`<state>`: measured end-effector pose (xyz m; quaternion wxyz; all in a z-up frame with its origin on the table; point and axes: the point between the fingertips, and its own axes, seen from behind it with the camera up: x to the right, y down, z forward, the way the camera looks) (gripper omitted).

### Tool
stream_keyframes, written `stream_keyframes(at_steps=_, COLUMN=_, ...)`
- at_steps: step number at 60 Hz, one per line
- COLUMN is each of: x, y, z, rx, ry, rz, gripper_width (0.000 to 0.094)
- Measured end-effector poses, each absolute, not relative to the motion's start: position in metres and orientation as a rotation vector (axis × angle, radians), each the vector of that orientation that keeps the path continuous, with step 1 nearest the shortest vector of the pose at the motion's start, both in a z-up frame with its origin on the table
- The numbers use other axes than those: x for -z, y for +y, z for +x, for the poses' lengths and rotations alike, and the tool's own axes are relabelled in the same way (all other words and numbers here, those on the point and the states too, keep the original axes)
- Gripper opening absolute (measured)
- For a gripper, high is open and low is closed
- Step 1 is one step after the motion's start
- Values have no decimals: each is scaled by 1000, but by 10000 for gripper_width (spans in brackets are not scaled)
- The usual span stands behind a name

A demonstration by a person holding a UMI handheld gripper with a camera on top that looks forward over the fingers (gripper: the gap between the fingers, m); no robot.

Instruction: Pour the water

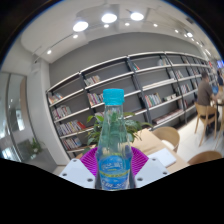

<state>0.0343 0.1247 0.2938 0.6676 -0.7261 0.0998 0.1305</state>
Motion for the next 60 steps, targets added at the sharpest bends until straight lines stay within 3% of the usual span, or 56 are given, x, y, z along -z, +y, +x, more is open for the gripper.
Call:
stream_keyframes(at_steps=12, x=-245, y=142, z=107, rx=32, ry=1, rz=-1699, gripper_width=392)
stream_keyframes(at_steps=14, x=-217, y=146, z=121, rx=54, ry=-4, rz=-1708, gripper_width=392)
stream_keyframes(at_steps=15, x=-230, y=144, z=124, rx=61, ry=-4, rz=-1725, gripper_width=392)
stream_keyframes(at_steps=32, x=-127, y=155, z=164, rx=96, ry=-15, rz=-1841, gripper_width=393)
stream_keyframes(at_steps=42, x=-93, y=151, z=169, rx=78, ry=9, rz=-1882, gripper_width=415)
stream_keyframes(at_steps=49, x=-97, y=137, z=178, rx=39, ry=68, rz=-1830, gripper_width=420)
stream_keyframes(at_steps=60, x=-98, y=136, z=177, rx=35, ry=71, rz=-1794, gripper_width=538)
